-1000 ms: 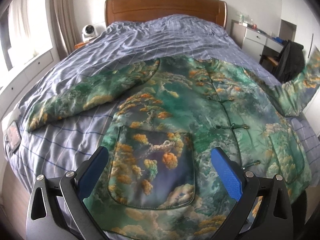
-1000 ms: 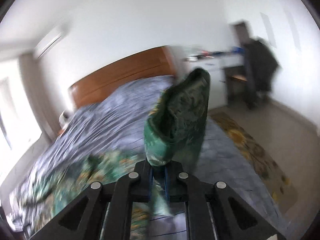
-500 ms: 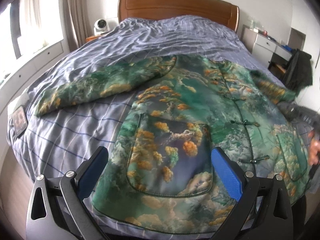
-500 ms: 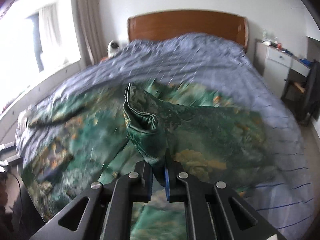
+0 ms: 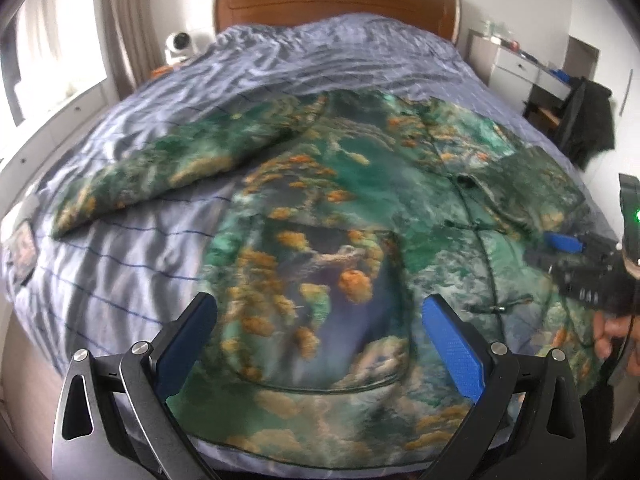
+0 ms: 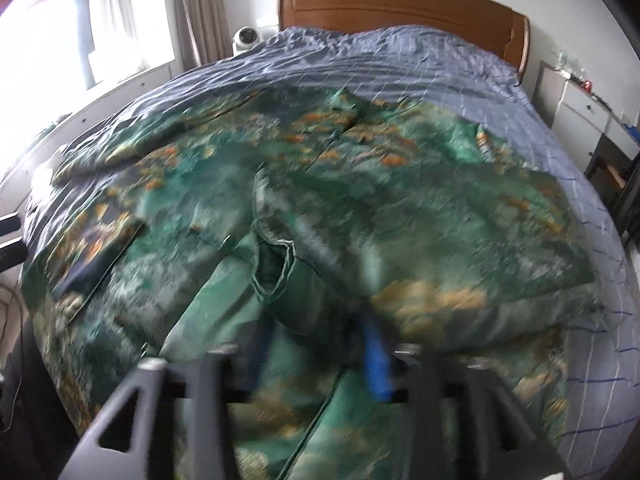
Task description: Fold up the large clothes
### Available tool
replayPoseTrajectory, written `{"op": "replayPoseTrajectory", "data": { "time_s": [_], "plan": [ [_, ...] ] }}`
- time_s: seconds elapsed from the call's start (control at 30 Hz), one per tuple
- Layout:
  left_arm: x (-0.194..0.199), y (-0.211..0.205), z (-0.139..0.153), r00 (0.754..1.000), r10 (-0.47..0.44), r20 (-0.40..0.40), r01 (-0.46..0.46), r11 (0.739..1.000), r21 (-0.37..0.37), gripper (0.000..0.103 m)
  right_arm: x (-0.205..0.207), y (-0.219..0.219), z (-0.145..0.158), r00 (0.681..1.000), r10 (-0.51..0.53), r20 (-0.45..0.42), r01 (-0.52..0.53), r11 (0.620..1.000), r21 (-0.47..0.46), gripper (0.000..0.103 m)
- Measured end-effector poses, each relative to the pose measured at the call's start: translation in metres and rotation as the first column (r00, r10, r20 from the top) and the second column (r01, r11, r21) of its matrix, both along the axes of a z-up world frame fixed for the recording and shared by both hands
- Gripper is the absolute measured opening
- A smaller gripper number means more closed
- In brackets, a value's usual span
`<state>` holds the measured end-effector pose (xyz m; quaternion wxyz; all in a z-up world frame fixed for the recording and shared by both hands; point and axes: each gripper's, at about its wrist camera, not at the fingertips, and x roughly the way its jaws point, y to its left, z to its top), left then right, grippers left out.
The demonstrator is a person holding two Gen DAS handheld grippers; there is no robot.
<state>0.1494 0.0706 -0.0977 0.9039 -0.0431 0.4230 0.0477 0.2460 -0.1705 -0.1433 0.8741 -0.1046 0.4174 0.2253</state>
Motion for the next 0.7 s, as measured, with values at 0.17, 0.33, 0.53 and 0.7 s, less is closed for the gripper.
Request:
{"op": "replayPoseTrajectory", "data": {
  "time_s": [0.17,0.33,0.53,0.7],
  "plan": [
    [0.032,-0.021,0.001,0.986,-0.164,-0.038,0.151,0.963,-0.223,0.102,-0.03,0.0,0.004,0.998,0.063,-0.017,-0.062,0.998,0.009,0.071],
    [0.091,-0.067,-0.011,0.929,-0.364,-0.074,0.289,0.833,-0.472,0.101,-0.061,-0.023,0.026,1.0,0.03,0.008,-0.031,0.996,0.083,0.071],
    [0.16,-0.119,-0.057,0.868,-0.445,-0.221,0.245,0.77,-0.589,0.072,-0.086,-0.052,0.053,0.998,-0.04,0.046,0.032,0.987,0.155,0.071],
    [0.168,-0.132,-0.06,0.872,-0.407,-0.272,0.195,0.798,-0.57,0.02,-0.099,-0.065,0.065,0.994,-0.063,0.084,0.048,0.984,0.171,0.071]
  ]
}}
